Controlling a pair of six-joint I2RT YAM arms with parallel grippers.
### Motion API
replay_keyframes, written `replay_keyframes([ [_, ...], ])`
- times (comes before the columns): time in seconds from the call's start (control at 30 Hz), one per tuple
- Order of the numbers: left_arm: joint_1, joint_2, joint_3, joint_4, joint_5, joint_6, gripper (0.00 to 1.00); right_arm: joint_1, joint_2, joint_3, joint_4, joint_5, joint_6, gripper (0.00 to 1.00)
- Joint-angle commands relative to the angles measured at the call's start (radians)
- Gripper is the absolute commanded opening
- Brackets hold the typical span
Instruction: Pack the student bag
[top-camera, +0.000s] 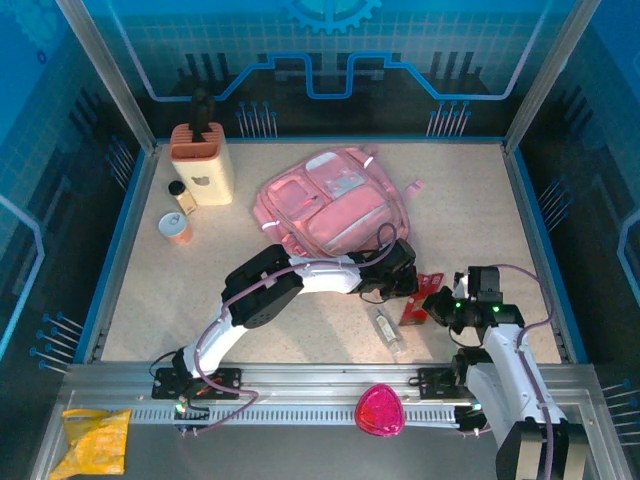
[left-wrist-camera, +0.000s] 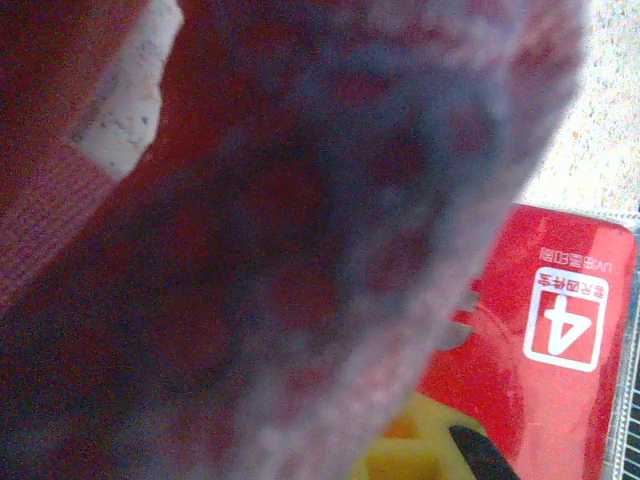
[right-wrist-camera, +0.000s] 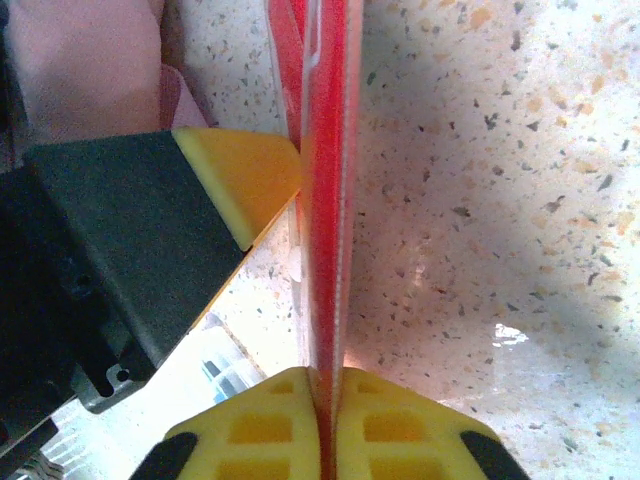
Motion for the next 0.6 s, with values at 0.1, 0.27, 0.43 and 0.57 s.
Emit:
replay_keyframes([
  [0.1, 0.025, -0.064, 0.019, -0.049, 0.018, 0.076, 0.10, -0.006, -0.041, 0.038, -0.015, -0.033, -0.017, 0.00],
  [0.27, 0.031, -0.194, -0.012, -0.078, 0.008, 0.178, 0.20, -0.009, -0.090, 0.105, -0.093, -0.010, -0.046, 0.00],
  [0.43, 0.054, -0.354, -0.086, -0.116, -0.042, 0.325, 0.31, -0.009, -0.097, 0.162, -0.115, -0.026, -0.072, 0.00],
  [0.57, 0.093, -0.451, -0.101, -0.239, -0.108, 0.508, 0.41, -0.003, -0.059, 0.221, -0.116, -0.059, -0.091, 0.00],
])
